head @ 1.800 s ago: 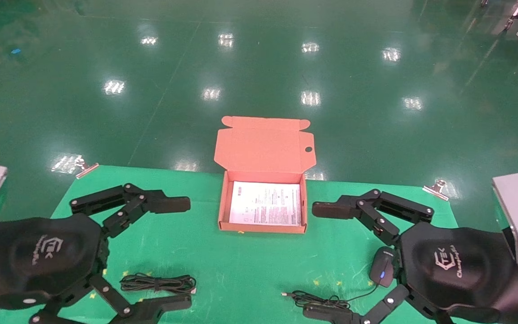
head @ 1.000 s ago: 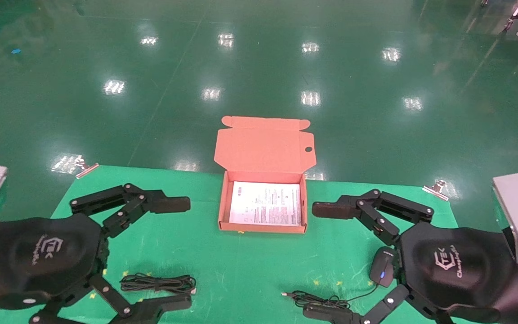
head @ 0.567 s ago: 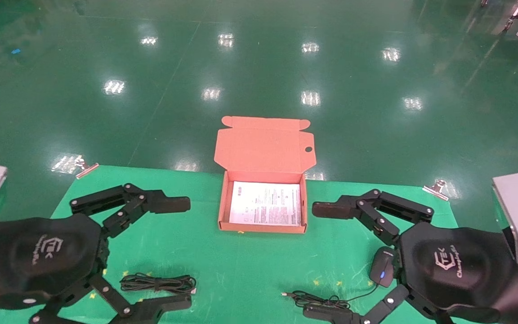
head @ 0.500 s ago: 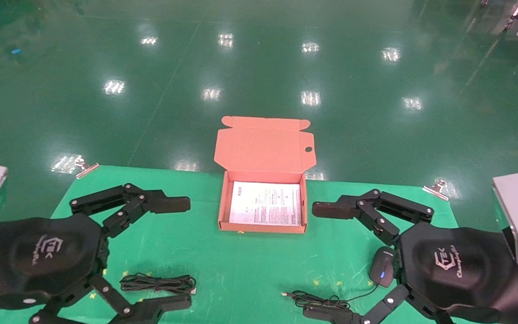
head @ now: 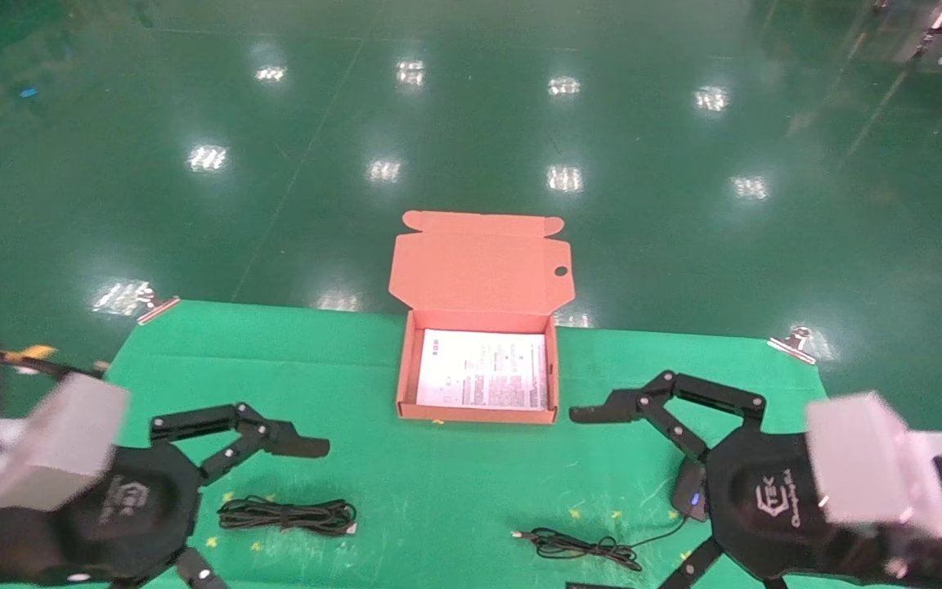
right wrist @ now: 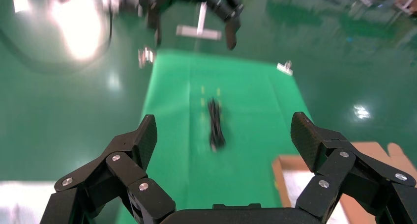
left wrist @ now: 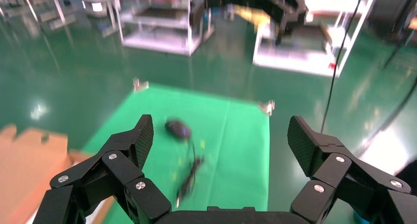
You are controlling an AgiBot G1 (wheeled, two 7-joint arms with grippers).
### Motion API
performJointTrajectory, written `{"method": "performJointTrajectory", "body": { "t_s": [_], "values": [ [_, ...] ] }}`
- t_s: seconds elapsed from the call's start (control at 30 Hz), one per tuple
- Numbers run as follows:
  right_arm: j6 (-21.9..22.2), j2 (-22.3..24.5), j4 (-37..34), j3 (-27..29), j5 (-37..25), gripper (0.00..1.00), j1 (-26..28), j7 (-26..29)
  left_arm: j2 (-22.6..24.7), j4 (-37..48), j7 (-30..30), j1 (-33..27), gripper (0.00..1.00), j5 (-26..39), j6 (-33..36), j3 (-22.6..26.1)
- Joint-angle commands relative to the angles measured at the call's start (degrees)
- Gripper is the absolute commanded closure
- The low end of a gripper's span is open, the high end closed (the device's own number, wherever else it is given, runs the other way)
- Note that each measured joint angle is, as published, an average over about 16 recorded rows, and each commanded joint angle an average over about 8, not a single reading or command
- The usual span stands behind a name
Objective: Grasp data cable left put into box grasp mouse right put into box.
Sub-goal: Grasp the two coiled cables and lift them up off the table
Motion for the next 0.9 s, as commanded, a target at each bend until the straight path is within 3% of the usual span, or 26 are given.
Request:
{"method": "performJointTrajectory", "body": {
  "t_s": [0.03,0.27,0.43,0.67,0.9],
  "values": [
    [-0.43,0.08,0.74,-0.84,-3.72,0.00,1.91,-1.50,-0.09,0.47,-0.70,-2.29,0.00,3.84,0.99,2.07],
    [-1.56,-4.06,1.92,-11.18,-24.87,0.00,9.70,-13.73,5.90,5.64,1.92,-14.07,0.00,21.53,1.30,17.39],
    [1.05,-7.20,1.83,-18.08,-38.06,0.00,10.75,-18.57,11.93,11.66,4.25,-19.12,0.00,32.85,-0.25,26.13],
    [7.76,-11.26,0.25,-22.57,-50.61,0.00,7.52,-16.43,18.99,20.41,5.82,-19.40,0.00,43.10,-7.31,30.94],
    [11.88,-14.55,-4.26,-23.85,-55.17,0.00,5.43,-12.97,22.98,26.88,7.17,-18.08,0.00,46.82,-14.67,31.77]
  ]
}}
